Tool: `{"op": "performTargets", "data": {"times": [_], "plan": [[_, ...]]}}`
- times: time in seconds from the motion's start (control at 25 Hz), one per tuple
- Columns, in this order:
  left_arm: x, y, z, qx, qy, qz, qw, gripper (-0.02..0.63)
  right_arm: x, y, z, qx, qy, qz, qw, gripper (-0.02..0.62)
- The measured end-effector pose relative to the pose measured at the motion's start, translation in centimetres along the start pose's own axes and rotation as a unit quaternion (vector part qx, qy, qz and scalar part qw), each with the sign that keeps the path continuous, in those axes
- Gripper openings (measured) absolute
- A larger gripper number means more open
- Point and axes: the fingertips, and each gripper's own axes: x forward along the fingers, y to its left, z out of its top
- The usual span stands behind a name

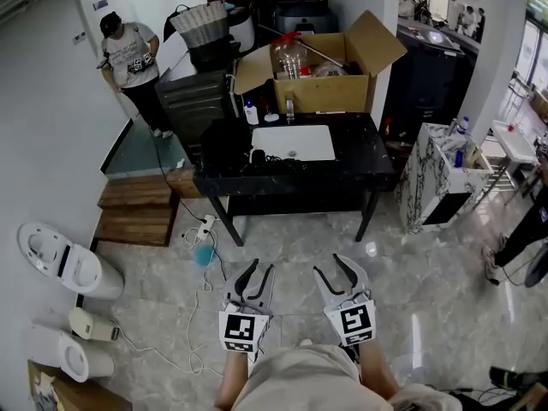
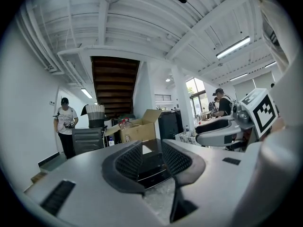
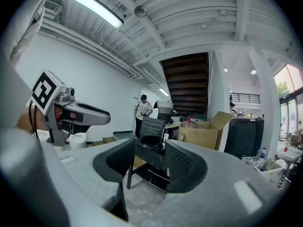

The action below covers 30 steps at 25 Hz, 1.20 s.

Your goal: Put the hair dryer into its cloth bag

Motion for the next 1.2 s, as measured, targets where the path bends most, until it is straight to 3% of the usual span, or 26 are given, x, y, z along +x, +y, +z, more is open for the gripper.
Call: {"op": "performTargets", "data": {"times": [0.68, 0.8, 1.2], "plan": [[5.1, 1.4, -0.6, -0.001, 0.011, 0.011, 0.9999, 0.118, 4.4, -3.0, -1.2, 0.011, 0.013, 0.023, 1.0, 0.204], [5.7, 2.6, -0.7, -0.005, 0.003, 0.01, 0.9999, 0.118, 5.9, -2.7, -1.2, -0.003, 0.011, 0.025, 1.0, 0.204], [9.6, 8.5, -2.5, -0.013, 0.017, 0.004, 0.9998, 0.114, 12.7, -3.3, -1.5, 0.018, 0.029, 0.015, 0.999, 0.204]]}}
